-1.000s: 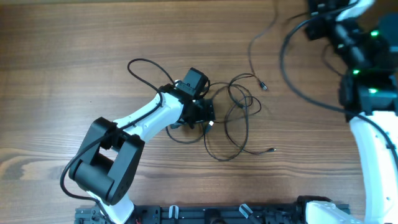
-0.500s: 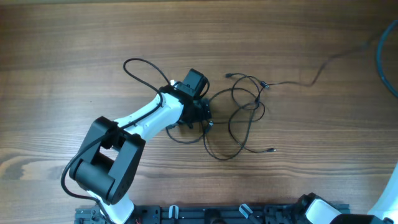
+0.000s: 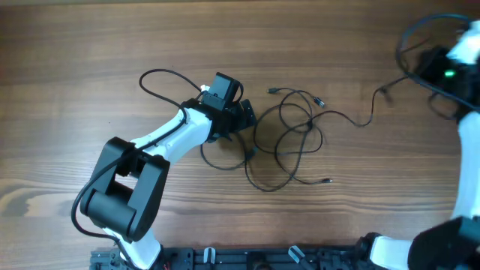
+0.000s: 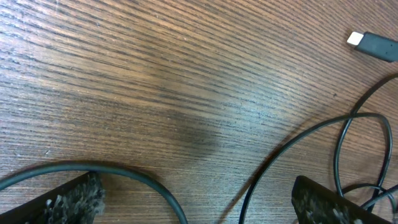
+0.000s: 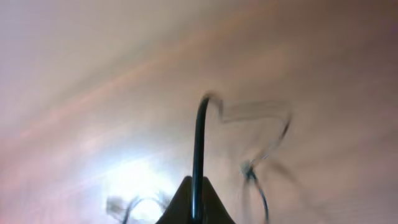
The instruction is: Untangle cables
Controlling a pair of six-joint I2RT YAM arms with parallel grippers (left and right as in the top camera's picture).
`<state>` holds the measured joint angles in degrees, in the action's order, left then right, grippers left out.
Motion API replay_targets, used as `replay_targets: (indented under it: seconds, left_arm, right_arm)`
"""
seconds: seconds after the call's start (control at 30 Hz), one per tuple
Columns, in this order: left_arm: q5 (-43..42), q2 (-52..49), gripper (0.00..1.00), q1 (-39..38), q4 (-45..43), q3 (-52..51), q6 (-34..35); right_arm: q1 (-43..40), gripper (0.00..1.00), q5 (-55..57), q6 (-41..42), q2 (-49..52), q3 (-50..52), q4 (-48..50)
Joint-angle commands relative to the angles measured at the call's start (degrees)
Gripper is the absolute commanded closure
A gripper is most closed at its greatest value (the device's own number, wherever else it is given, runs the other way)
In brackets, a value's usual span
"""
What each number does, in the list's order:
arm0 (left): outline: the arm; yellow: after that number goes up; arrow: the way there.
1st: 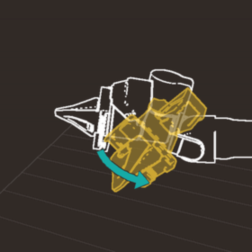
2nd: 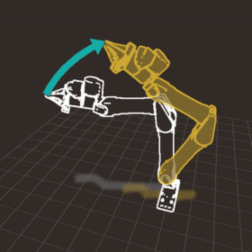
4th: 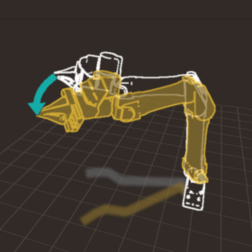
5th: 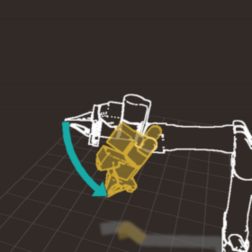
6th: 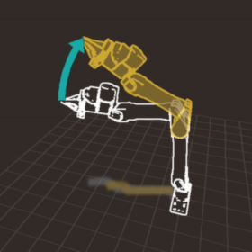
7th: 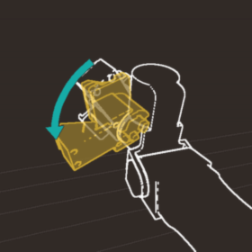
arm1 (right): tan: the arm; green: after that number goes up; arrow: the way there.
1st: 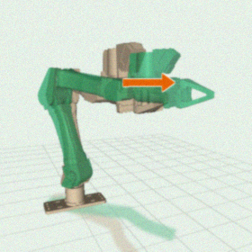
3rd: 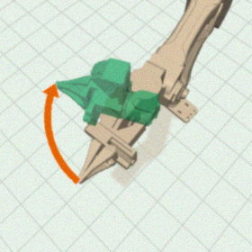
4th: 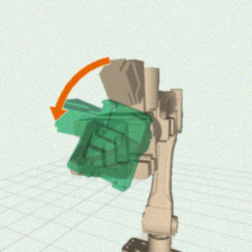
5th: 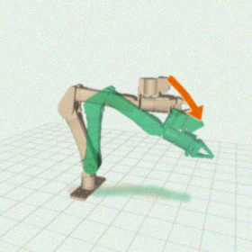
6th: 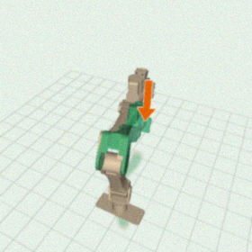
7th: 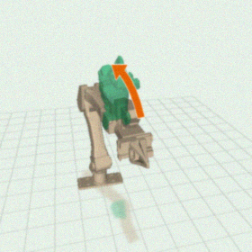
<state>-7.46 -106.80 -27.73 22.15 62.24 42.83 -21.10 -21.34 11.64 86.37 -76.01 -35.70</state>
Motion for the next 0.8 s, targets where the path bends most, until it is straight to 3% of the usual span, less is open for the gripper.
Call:
replay_targets:
  seconds: [0.0,0.13,0.33,0.53,0.57,0.63,0.67,0.77]
  left_arm:
    - [-3.0,-4.0,0.0,-0.1,1.4,-2.8,1.3]
    - [-3.0,-4.0,0.0,-0.1,1.3,-2.8,1.4]
    - [-3.0,-4.0,0.0,-0.1,1.2,-2.8,1.3]
    - [-3.0,-4.0,0.0,-0.1,1.2,-2.8,1.3]
    - [-3.0,-4.0,0.0,-0.1,1.2,-2.8,1.3]
    - [-2.9,-4.0,0.0,-0.1,1.2,-2.8,1.3]
    - [-2.3,-4.0,0.0,-0.1,1.2,-2.8,1.3]
    - [-0.1,-4.0,0.0,-0.1,0.9,-2.8,1.3]
  right_arm:
    - [5.7,0.95,0.9,0.9,5.7,0.0,-5.8]
    - [11.3,0.95,5.2,1.2,12.4,0.0,-9.8]
    - [13.4,0.95,7.2,11.1,19.9,0.0,-13.9]
    - [14.5,0.73,12.7,15.0,23.0,0.0,-15.3]
    - [14.8,0.6,16.5,17.2,23.4,0.2,-15.4]
    - [14.8,0.14,19.2,18.9,23.4,0.7,-15.3]
    - [14.8,0.0,19.5,18.9,23.5,0.7,-15.3]
    - [14.8,0.0,19.8,19.7,23.7,0.7,-15.3]
